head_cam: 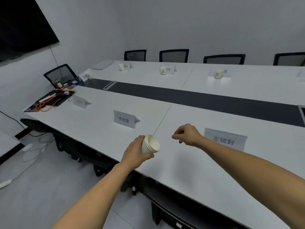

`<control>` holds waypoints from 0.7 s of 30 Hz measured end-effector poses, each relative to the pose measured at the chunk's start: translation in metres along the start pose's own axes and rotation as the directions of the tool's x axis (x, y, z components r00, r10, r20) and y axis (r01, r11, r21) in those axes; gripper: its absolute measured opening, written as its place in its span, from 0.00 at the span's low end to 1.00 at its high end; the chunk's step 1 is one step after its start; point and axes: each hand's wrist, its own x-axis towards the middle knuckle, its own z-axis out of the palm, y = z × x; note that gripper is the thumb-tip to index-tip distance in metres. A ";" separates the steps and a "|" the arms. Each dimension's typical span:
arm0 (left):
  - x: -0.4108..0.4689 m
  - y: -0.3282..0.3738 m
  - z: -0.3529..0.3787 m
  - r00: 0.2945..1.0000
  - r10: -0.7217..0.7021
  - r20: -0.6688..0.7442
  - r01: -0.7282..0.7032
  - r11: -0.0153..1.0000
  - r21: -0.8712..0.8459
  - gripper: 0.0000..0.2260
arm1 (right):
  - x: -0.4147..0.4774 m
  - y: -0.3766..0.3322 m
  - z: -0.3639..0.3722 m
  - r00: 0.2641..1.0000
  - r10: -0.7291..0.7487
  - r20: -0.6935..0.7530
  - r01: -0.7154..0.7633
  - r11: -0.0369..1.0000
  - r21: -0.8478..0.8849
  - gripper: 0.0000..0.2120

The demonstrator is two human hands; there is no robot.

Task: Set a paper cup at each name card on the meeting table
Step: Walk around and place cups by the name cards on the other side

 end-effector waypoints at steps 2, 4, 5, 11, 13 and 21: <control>0.024 -0.004 -0.006 1.000 0.012 0.023 -0.012 1.000 0.005 0.30 | 0.023 -0.011 0.005 0.998 0.019 0.063 -0.024 0.996 0.080 0.12; 0.040 -0.005 -0.011 0.999 0.027 0.028 -0.026 1.000 -0.010 0.30 | 0.037 -0.021 0.008 0.993 0.017 0.116 -0.032 0.991 0.127 0.14; 0.050 -0.007 -0.012 0.999 0.037 0.037 -0.036 0.999 -0.012 0.30 | 0.045 -0.026 0.009 0.991 0.021 0.131 -0.041 0.987 0.155 0.15; 0.093 -0.015 -0.013 0.989 0.107 0.097 -0.104 0.994 -0.038 0.30 | 0.075 -0.038 0.021 0.976 0.087 0.198 -0.128 0.970 0.206 0.14; 0.107 -0.017 -0.012 0.981 0.148 0.125 -0.144 0.989 -0.038 0.31 | 0.081 -0.036 0.025 0.973 0.124 0.194 -0.166 0.962 0.217 0.09; 0.156 -0.029 -0.021 0.917 0.306 0.257 -0.313 0.950 -0.016 0.32 | 0.093 -0.042 0.017 0.968 0.245 0.053 -0.251 0.938 0.238 0.07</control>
